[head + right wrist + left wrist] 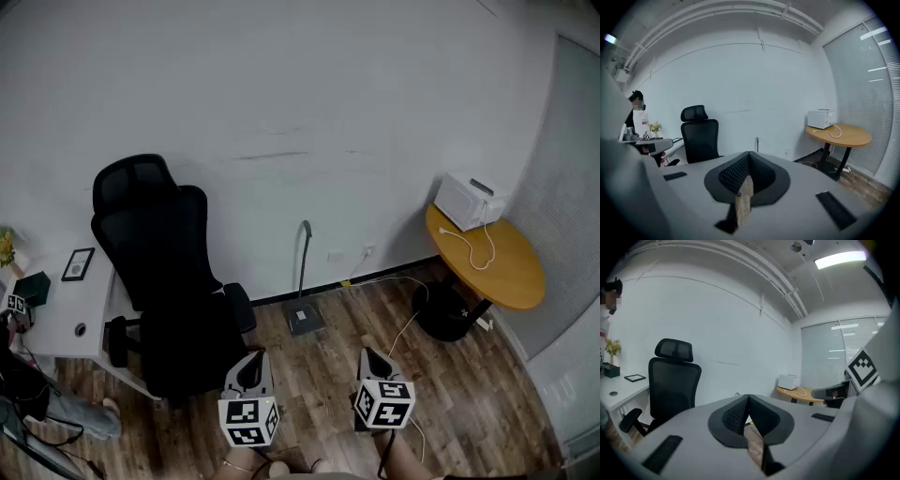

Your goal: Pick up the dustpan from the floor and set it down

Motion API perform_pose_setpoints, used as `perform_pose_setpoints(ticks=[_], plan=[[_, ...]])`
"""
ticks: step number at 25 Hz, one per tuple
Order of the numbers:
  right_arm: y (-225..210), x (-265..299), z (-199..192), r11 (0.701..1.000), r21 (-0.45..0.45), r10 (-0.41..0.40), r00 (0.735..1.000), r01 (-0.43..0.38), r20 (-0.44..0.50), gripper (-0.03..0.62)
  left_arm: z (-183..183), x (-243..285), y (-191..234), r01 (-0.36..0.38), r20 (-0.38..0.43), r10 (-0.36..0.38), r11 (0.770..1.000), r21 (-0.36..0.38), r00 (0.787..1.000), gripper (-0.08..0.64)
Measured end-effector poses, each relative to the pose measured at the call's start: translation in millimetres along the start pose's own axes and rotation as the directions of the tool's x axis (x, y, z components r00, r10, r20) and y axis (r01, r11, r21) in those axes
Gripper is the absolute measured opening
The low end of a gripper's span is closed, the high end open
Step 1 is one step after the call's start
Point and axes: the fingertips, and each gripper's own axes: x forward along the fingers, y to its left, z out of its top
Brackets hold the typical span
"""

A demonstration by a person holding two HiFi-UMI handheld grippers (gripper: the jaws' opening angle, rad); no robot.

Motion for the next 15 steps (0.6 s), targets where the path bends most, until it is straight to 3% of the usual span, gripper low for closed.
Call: perform_pose_setpoints(ticks=[9, 15], plan=[[5, -8, -6, 1.0, 0.024, 0.011, 1.0, -0.011, 0.002, 0.032, -4, -8, -1, 0.011, -0.003, -0.011, 1.0, 0.001, 1.0, 0.017], [5, -13, -13, 0.998, 0.053, -0.035, 0.999, 0.036, -0.006, 0.032, -5, -8, 3, 0.049, 0.0, -0.049, 0.999, 0.01, 0.999, 0.017]])
